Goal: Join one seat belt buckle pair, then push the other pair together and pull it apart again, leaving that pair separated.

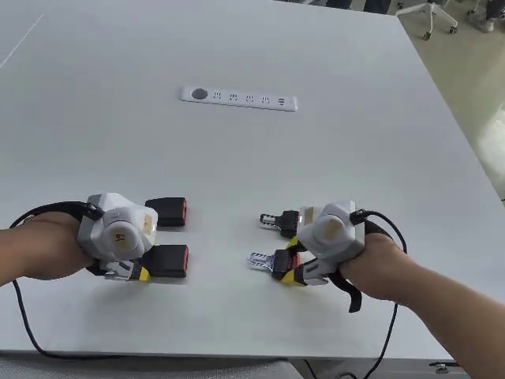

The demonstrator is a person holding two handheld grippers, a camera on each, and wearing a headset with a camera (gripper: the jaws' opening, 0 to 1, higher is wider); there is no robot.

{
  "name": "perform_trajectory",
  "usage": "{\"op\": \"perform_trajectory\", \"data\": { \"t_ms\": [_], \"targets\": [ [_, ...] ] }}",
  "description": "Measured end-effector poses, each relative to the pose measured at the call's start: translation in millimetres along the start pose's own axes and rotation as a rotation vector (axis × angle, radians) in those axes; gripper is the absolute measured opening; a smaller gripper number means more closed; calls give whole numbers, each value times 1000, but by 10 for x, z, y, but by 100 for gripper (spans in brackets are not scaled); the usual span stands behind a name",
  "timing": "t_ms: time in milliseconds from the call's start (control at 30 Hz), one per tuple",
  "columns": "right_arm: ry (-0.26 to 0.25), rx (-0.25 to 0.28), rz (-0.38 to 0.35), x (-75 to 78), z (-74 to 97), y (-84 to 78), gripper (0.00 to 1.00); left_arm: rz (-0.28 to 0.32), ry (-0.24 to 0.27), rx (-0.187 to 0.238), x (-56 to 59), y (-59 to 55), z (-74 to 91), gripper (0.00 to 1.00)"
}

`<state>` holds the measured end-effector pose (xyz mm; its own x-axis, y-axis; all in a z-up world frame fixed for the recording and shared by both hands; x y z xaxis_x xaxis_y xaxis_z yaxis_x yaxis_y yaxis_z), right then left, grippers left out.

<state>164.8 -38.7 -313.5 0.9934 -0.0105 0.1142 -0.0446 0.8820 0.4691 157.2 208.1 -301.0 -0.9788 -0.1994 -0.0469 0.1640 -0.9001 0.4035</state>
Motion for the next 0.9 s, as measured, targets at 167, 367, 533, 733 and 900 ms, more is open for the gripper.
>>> {"op": "perform_trajectory", "data": {
  "t_ms": [167,367,533,733,900],
  "targets": [
    [-2,29,12,-8,-125,218,32,0,-2,-9,-63,-40,-64,31],
    [-8,63,28,-10,-259,450,32,-1,3,-12,-16,-14,-29,31],
    [-6,79,29,10,-335,590,32,-3,3,-16,5,1,-11,31],
    [15,82,70,-4,-414,738,32,-4,0,-21,10,9,-8,31],
    [30,89,97,-15,-468,840,32,-4,-2,-27,4,9,-19,31]
  ]
}}
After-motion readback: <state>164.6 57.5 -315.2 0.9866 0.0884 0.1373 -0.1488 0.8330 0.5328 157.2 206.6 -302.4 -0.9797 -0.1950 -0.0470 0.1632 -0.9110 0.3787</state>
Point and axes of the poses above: the centre of the closed fingertips' face, and the gripper's own axes: z roughly backward along the fingers, x roughly to its right, y roughly out of its top, the point moved 6 cm from there along z, roughly backward along the fingers, and after that the axes turned 11 degrees about z, right-handed, at the moved point
